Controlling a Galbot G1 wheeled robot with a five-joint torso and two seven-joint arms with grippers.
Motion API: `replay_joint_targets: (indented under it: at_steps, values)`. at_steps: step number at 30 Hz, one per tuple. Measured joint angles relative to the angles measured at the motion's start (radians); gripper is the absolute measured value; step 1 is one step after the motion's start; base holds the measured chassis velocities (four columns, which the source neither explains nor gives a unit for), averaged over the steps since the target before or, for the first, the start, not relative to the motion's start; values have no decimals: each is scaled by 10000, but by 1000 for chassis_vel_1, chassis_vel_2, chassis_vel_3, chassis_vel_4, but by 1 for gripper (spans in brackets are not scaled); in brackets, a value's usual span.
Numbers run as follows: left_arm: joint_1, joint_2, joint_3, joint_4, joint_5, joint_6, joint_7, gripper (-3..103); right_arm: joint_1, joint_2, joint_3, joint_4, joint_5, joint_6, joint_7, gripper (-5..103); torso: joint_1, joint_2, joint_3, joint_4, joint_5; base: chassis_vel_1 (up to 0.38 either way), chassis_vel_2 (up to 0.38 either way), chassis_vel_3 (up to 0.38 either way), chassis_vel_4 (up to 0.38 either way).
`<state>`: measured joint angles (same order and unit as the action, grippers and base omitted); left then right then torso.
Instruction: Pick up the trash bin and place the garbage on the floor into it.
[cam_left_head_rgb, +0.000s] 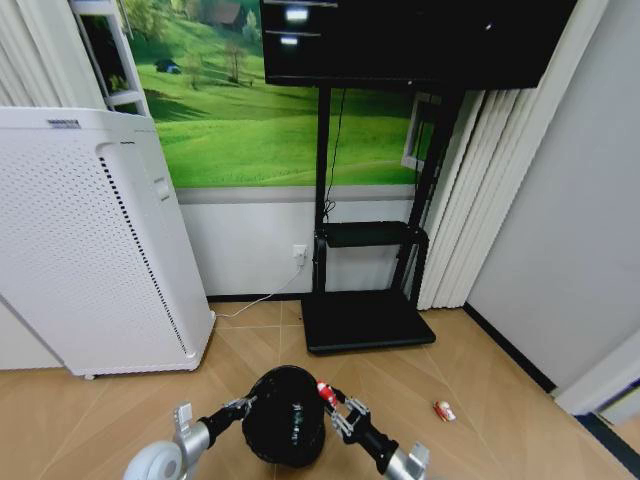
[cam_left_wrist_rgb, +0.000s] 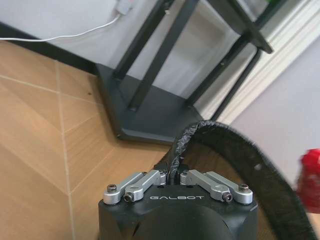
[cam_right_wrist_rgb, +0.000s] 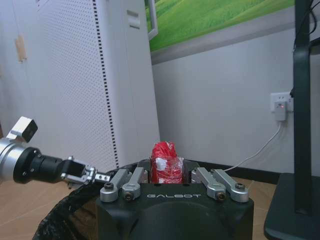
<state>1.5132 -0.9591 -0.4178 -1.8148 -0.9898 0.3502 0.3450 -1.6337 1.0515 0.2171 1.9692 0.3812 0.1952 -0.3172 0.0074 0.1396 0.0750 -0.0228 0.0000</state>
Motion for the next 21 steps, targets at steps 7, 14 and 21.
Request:
replay_joint_targets:
  at_steps: [7,14,21]
  values:
    - [187,52,-240,-50,166,-210,566,7,551,28,35,-546,-10,16,-342,33,0,1,0,3,2,0,0,0,0]
    - [-130,-157,125,236,401,-206,578,7,262,-132,77,35,160,150,-609,33,0,1,0,-2,-1,0,0,0,0]
    - [-437,-115,559,665,480,-99,267,7,-157,-69,198,269,-137,493,-797,33,0,1,0,0,0,0,0,0,0]
